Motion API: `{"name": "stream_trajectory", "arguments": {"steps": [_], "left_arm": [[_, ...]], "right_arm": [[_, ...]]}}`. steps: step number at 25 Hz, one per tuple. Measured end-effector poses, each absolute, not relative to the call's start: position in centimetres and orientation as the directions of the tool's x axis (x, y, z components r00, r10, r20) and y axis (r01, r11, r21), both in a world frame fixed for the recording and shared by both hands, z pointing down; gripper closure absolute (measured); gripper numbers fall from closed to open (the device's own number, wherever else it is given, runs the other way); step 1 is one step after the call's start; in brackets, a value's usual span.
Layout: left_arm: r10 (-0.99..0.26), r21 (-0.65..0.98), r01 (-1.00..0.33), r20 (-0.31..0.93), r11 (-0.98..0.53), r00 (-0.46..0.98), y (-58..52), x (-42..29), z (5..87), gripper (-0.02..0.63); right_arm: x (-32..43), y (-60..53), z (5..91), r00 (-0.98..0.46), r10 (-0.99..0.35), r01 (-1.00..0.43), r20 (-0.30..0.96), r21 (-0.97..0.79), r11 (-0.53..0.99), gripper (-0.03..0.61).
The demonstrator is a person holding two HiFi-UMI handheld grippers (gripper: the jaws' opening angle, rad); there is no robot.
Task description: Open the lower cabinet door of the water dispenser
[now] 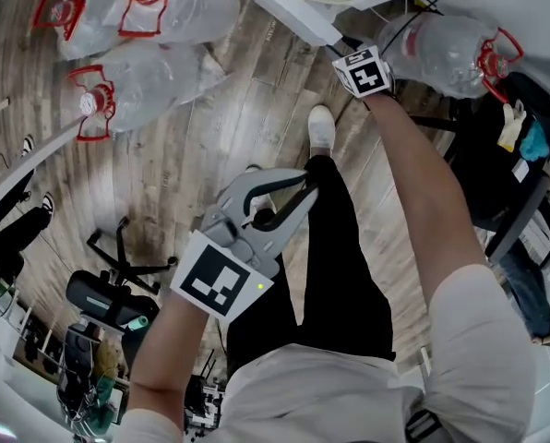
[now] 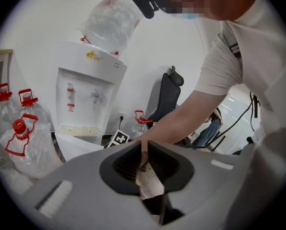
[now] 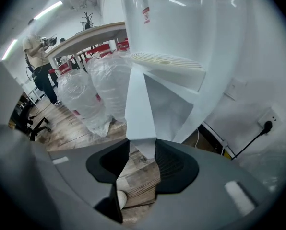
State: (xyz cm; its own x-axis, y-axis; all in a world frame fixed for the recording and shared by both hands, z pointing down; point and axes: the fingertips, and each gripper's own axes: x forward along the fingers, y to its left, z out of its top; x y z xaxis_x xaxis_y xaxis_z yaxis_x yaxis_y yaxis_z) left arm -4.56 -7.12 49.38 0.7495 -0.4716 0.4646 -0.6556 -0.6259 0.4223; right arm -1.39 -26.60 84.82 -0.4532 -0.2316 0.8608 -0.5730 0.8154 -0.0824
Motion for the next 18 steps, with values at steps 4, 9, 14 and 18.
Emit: {"name": "stream_trajectory", "arguments": {"steps": [4, 9, 14, 18], "left_arm": [[-0.505, 0.425, -0.68, 0.459, -0.598, 0.731, -5.9, -6.3, 48.9, 0.548], [-0.545, 0.425, -0.708, 0.453, -0.563, 0.706, -4.3, -8.1, 48.5, 0.548], [-0.567, 0.427, -0.726, 0.453, -0.54, 0.688, -1.9, -9.8, 48.5, 0.548], [-0.595, 0.42, -0.747, 0.452, -0.515, 0.665, -0.7, -11.3, 48.4, 0.548]], "right_arm": [[-2.9, -23.8, 85.0, -0.451, -0.208, -0.563, 0.868, -0.095, 0.821, 0.418], [-5.5, -21.0, 85.2, -0.454, -0.174, -0.54, 0.874, -0.116, 0.833, 0.423], [-8.3, -18.2, 85.3, -0.464, -0.155, -0.514, 0.872, -0.123, 0.849, 0.456], [-11.0, -16.7, 85.4, -0.48, -0.137, -0.485, 0.867, -0.132, 0.864, 0.462]]}}
